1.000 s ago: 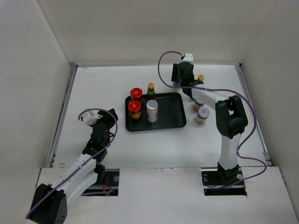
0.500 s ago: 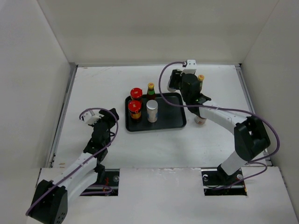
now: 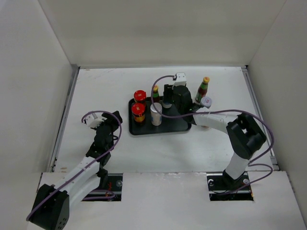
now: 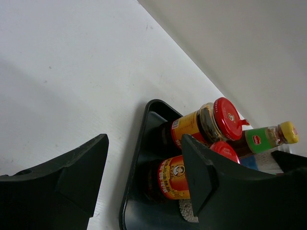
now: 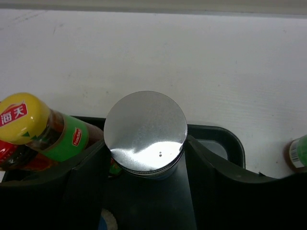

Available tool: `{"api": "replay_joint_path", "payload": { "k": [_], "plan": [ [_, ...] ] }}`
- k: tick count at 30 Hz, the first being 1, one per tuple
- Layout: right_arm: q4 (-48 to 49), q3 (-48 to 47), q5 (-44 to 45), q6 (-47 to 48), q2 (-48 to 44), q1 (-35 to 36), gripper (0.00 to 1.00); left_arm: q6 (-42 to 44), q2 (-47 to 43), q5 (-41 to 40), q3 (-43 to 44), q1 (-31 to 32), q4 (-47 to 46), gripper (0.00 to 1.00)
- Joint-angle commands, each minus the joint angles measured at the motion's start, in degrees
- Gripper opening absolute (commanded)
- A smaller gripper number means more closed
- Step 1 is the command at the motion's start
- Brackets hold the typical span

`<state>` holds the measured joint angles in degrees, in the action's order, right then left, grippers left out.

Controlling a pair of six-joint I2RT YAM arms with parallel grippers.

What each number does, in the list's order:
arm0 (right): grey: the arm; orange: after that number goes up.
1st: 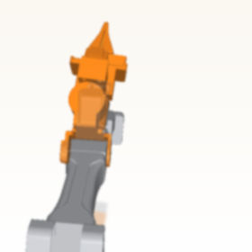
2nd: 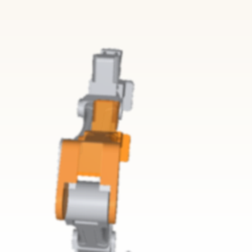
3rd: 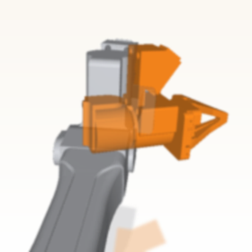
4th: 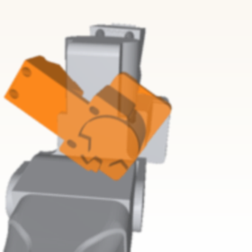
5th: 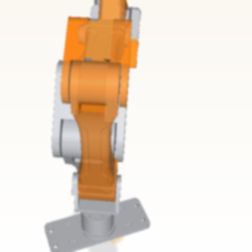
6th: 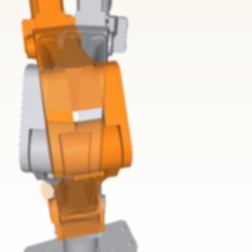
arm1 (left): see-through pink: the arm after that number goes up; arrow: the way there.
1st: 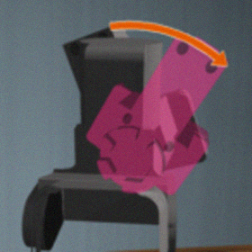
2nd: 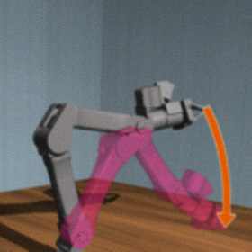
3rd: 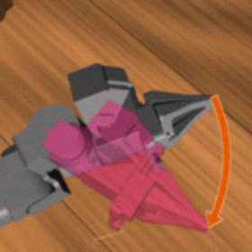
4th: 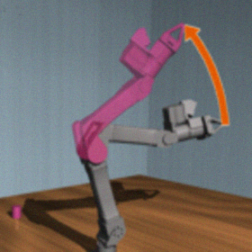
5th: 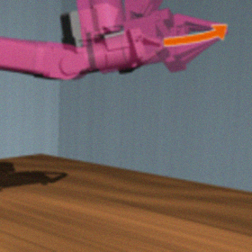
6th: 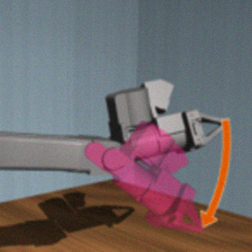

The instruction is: Organize the condiment bottles

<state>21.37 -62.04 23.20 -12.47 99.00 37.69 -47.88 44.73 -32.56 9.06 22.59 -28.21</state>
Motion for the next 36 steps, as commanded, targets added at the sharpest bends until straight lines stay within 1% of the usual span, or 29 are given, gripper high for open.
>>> {"api": "replay_joint_path", "payload": {
  "k": [1, 4, 7, 11, 13, 16, 17, 18, 19, 20, 21, 22, 23, 24, 25, 26, 29, 30, 31, 33, 36],
  "plan": [
    [7.90, -2.03, 0.96, -0.80, 1.01, 1.46, 0.58, -0.37, -0.35, 0.21, -0.71, -0.04, -3.52, 0.61],
    [8.25, -1.42, 2.37, -0.36, 1.54, 2.16, 0.64, -0.29, -0.43, -0.14, -0.62, 0.22, -3.61, 0.61],
    [8.52, -1.15, 2.46, -0.36, 1.72, 2.34, 0.74, -0.20, -0.17, 0.12, -0.62, 0.31, -3.61, 0.61],
    [8.25, -0.10, 3.08, -0.80, -1.26, 2.69, 0.94, 0.59, -0.26, -0.49, -0.27, 0.83, -3.61, 0.61],
    [7.47, 0.16, 2.55, -1.33, -3.45, 2.69, 0.97, 0.59, -0.61, -0.49, -0.36, 0.83, -3.44, 0.61],
    [6.93, 1.92, 2.55, -2.38, -8.28, 1.64, 0.97, 0.68, -0.70, -0.58, -0.36, 0.92, -3.52, 0.61],
    [7.20, 2.71, 2.46, -2.91, -9.78, 0.59, 0.94, 0.68, -0.52, -0.58, -0.36, 0.83, -3.52, 0.61],
    [7.29, 3.24, 2.29, -3.17, -11.01, -0.72, 0.87, 0.59, -0.35, -0.40, -0.45, 0.75, -3.52, 0.61],
    [7.55, 3.68, 2.46, -3.09, -11.98, -2.39, 0.73, 0.42, -0.35, -0.23, -0.45, 0.74, -3.52, 0.61],
    [7.12, 3.86, 2.90, -3.09, -12.60, -4.58, 0.54, 0.42, -0.08, -0.31, -0.27, 0.92, -3.61, 0.61],
    [6.68, 3.94, 3.25, -3.35, -13.21, -6.26, 0.42, 0.59, 0.27, -0.49, -0.10, 1.09, -3.70, 0.61],
    [5.80, 4.12, 3.86, -3.87, -14.09, -8.36, 0.33, 0.68, 0.70, -0.58, -0.09, 1.27, -3.87, 0.61],
    [4.75, 3.95, 4.74, -4.05, -14.71, -10.30, 0.31, 0.68, 0.88, -0.49, -0.09, 1.27, -3.96, 0.61],
    [3.43, 3.25, 5.97, -3.62, -15.15, -12.06, 0.32, 0.59, 0.88, -0.23, -0.18, 1.18, -3.96, 0.61],
    [1.85, 2.46, 7.20, -2.92, -15.33, -13.90, 0.36, 0.59, 0.62, -0.23, -0.18, 1.18, -3.96, 0.61],
    [0.27, 1.49, 7.64, -1.95, -14.98, -15.57, 0.44, 0.68, 0.45, -0.31, -0.18, 1.27, -3.96, 0.61],
    [-5.09, -2.11, 8.61, 0.07, -11.92, -19.18, 0.77, 0.68, 0.45, -0.32, -0.18, 1.45, -3.96, 0.61],
    [-6.58, -3.42, 8.01, 0.51, -10.34, -20.06, 0.83, 0.68, 0.45, 0.03, -0.18, 1.27, -3.96, 0.62],
    [-7.82, -4.48, 7.22, 0.86, -8.67, -20.77, 0.85, 0.68, 0.45, 0.04, -0.01, 1.36, -3.96, 0.62],
    [-10.19, -6.50, 5.63, 0.78, -5.68, -21.65, 0.86, 0.86, 0.71, -0.14, 0.08, 1.62, -4.05, 0.62],
    [-10.29, -8.18, 3.87, 0.34, -3.03, -22.09, 0.81, 0.94, 0.62, 0.12, 0.08, 1.36, -3.61, 0.62]
  ]
}}
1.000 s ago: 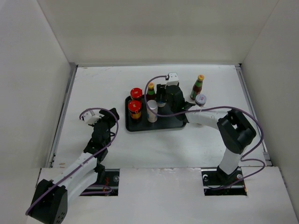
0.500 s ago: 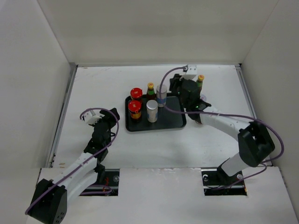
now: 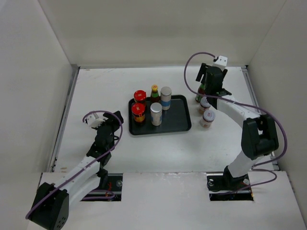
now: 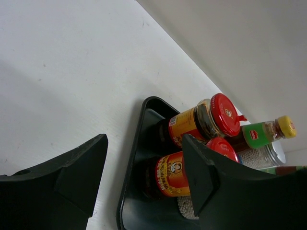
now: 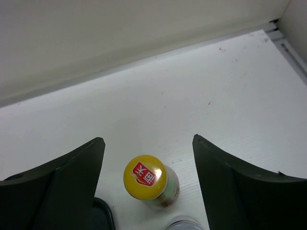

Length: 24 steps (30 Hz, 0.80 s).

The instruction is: Organize the condiment bottles

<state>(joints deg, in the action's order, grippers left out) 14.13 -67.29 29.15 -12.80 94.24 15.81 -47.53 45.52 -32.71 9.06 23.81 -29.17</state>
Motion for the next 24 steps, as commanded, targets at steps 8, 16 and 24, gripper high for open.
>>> {"api": "replay_joint_path", "payload": {
  "k": [8, 16, 24],
  "plan": [
    [-1.03, -3.38, -2.26, 0.67, 3.68, -0.57, 0.54, 0.95, -0.17, 0.19, 0.08, 0.66, -3.26, 0.63],
    [7.48, 0.14, 1.79, 3.21, -1.77, -0.04, 0.36, 0.77, 1.06, 0.36, 0.17, 0.75, -3.53, 0.63],
    [10.39, 1.01, 0.74, 4.97, -9.15, 4.35, 0.35, 1.03, 0.45, 0.54, -0.09, 0.49, -4.05, 0.63]
  ]
}}
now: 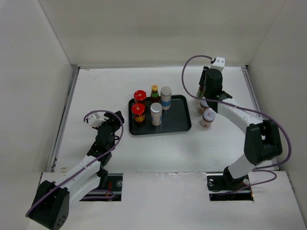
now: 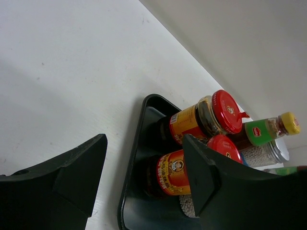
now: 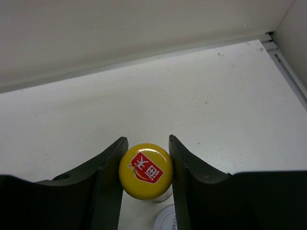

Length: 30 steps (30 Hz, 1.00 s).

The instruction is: Organize the condiment bottles

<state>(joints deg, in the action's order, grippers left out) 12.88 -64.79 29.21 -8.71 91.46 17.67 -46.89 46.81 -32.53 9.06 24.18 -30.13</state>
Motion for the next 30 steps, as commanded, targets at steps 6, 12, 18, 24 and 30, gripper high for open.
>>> {"api": "replay_joint_path", "payload": {
  "k": [6, 12, 18, 24, 30],
  "plan": [
    [11.72, 1.42, -0.47, -1.39, -7.88, 7.24, 0.36, 0.05, -0.14, 0.54, -0.01, 0.03, -3.18, 0.63],
    [12.34, 1.78, -4.16, -6.49, -6.04, 9.53, 0.36, 0.05, -0.48, 0.63, -0.36, -0.06, -3.88, 0.63],
    [12.78, 0.90, -5.04, -7.99, -1.64, 11.28, 0.36, 0.22, -2.16, 0.63, -0.71, -0.32, -3.53, 0.63],
    [13.83, 1.42, -3.90, -7.46, 1.61, 11.72, 0.37, 0.14, -1.19, 0.63, -0.54, 0.11, -3.88, 0.64],
    [14.54, 2.39, -2.06, -5.36, 2.23, 13.13, 0.50, 0.05, -0.05, 0.72, -0.27, 0.38, -3.88, 0.65]
  ]
}}
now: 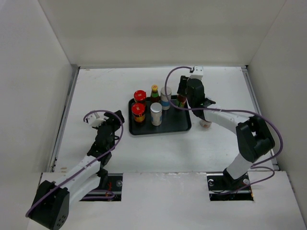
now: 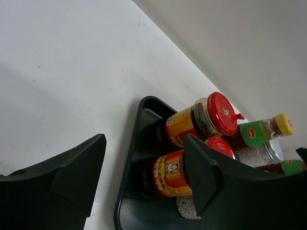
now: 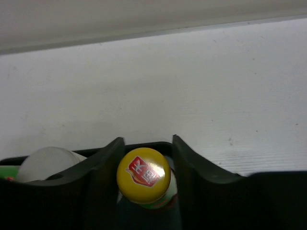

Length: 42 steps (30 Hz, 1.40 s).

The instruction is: Organize the condiment bottles

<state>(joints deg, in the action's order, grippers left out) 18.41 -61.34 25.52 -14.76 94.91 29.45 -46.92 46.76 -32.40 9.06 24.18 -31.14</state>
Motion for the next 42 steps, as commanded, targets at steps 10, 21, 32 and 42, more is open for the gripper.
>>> {"api": "replay_joint_path", "payload": {
  "k": [10, 21, 32, 42],
  "plan": [
    [8.92, 2.44, 2.08, 0.00, -6.92, 3.55, 0.89, -0.02, 0.52, 0.67, -0.27, 0.20, -3.23, 0.65],
    [2.27, 24.95, 16.13, -9.06, -26.80, -0.65, 0.30, -0.37, 0.34, 1.29, -0.45, -0.15, -3.23, 0.65],
    [-5.41, 17.14, 12.19, -10.02, -12.84, -6.64, 0.98, -0.54, -0.01, 1.82, -0.71, -0.24, -3.67, 0.65],
    [-3.82, 12.74, 10.08, -9.40, -5.35, -9.19, 0.79, -0.72, 1.93, 2.26, -0.18, 0.03, -4.11, 0.66]
  ]
}}
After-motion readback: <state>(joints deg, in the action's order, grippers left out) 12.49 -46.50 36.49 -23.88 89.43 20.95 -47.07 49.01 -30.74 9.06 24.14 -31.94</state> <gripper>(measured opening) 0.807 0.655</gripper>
